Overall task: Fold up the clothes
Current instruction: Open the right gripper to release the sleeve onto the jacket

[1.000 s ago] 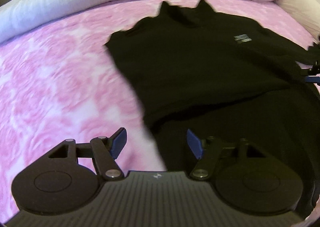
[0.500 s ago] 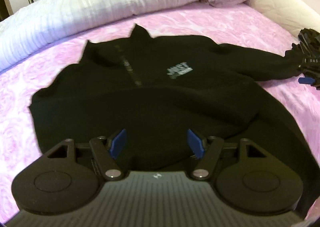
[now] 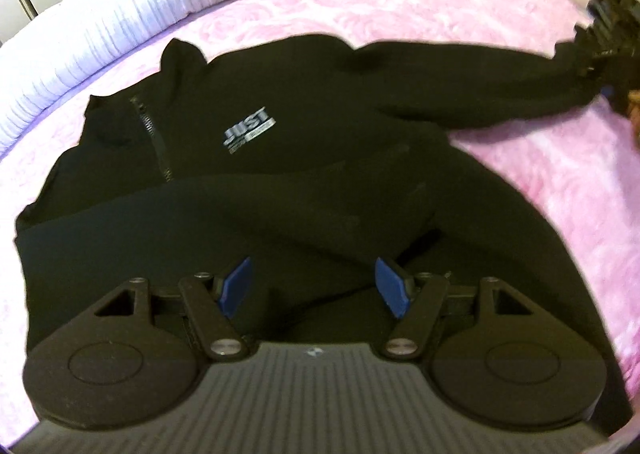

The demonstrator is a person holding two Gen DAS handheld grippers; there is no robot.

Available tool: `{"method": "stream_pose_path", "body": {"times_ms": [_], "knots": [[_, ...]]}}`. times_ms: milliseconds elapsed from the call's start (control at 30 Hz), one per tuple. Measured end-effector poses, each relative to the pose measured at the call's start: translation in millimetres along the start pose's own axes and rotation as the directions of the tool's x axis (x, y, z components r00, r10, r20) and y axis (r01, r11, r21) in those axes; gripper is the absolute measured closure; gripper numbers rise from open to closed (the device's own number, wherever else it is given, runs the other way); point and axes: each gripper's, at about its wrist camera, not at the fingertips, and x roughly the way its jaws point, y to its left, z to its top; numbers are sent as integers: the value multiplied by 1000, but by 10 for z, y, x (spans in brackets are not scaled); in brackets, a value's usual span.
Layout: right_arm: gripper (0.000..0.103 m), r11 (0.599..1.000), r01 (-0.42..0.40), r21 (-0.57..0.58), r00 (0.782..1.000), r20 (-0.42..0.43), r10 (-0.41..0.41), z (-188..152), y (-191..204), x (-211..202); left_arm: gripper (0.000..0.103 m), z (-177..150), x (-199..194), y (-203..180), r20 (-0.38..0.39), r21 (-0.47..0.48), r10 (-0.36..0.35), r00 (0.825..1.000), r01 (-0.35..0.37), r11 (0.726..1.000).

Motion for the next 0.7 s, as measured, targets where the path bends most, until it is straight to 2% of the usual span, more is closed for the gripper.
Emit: {"method": "stream_pose_path", "body": {"times_ms": [100, 233, 333, 400, 467, 500, 600, 633, 667, 700], "knots": [[97, 999, -14, -48, 1000, 8, 14, -8, 197, -115, 39, -95, -90, 185, 9, -45, 24, 1000, -24, 999], [97, 968, -102, -229, 994, 9, 107, -18, 815, -356, 39, -222, -210, 431, 18, -105, 57, 998, -54, 993], [97, 914, -195, -356, 978, 3, 210, -180, 1490, -567, 38, -320, -302, 619, 25, -150, 81, 996, -77, 986], [97, 849, -282, -447, 950, -3, 313, -433, 2014, -815, 38, -462, -414, 841, 33, -191, 99, 994, -91, 977], [97, 740, -381, -554, 898, -32, 438, -873, 2542, -1191, 38, -644, -533, 1085, 32, -233, 123, 992, -112, 966], [97, 658, -431, -617, 861, -62, 505, -1165, 2787, -1414, 38, -746, -590, 1210, 27, -253, 136, 990, -124, 959], [97, 336, -566, -753, 718, -250, 650, -2287, 3320, -1919, 38, -1053, -764, 1585, 12, -314, 174, 985, -161, 936], [96, 216, -604, -767, 674, -347, 652, -2726, 3414, -1976, 38, -1171, -818, 1713, 1, -336, 190, 982, -178, 925], [89, 107, -627, -771, 652, -445, 614, -3164, 3471, -1970, 38, -1290, -877, 1841, -9, -361, 202, 979, -191, 913], [80, 25, -642, -767, 652, -527, 545, -3585, 3494, -1929, 38, -1407, -935, 1967, -18, -384, 212, 977, -203, 901]]}}
